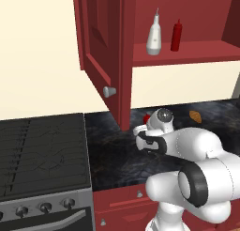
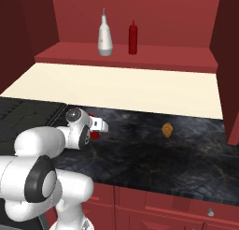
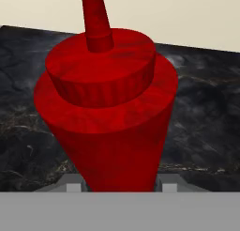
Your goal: Pick the oil and vinegar bottle and ketchup from the counter and place them in the cabinet.
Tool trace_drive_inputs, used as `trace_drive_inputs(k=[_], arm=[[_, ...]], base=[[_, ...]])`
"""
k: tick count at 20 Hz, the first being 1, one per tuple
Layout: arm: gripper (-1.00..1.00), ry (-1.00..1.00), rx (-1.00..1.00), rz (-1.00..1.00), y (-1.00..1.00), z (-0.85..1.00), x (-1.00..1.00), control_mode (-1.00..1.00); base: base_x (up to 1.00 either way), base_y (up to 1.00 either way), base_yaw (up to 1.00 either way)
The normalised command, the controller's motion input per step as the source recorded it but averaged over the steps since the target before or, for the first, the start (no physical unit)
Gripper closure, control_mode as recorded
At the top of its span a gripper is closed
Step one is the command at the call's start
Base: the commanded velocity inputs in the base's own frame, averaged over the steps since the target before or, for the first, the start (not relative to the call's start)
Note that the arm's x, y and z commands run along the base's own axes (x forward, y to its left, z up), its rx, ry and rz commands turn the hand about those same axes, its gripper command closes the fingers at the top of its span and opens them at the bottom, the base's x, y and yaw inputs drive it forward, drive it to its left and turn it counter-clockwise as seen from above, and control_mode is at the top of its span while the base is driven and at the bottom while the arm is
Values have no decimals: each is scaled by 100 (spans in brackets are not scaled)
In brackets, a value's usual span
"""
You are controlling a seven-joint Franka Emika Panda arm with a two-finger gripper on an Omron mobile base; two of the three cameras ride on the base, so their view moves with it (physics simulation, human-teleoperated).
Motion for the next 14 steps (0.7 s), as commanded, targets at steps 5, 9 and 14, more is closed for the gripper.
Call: trace_drive_inputs(k=[5,9,14], arm=[[100,-21,0,0,0,100,-20,-100],[100,-11,0,0,1,97,-1,-100],[100,-5,0,0,5,83,0,-100]], base=[[0,0,0],[0,0,0],[0,0,0]])
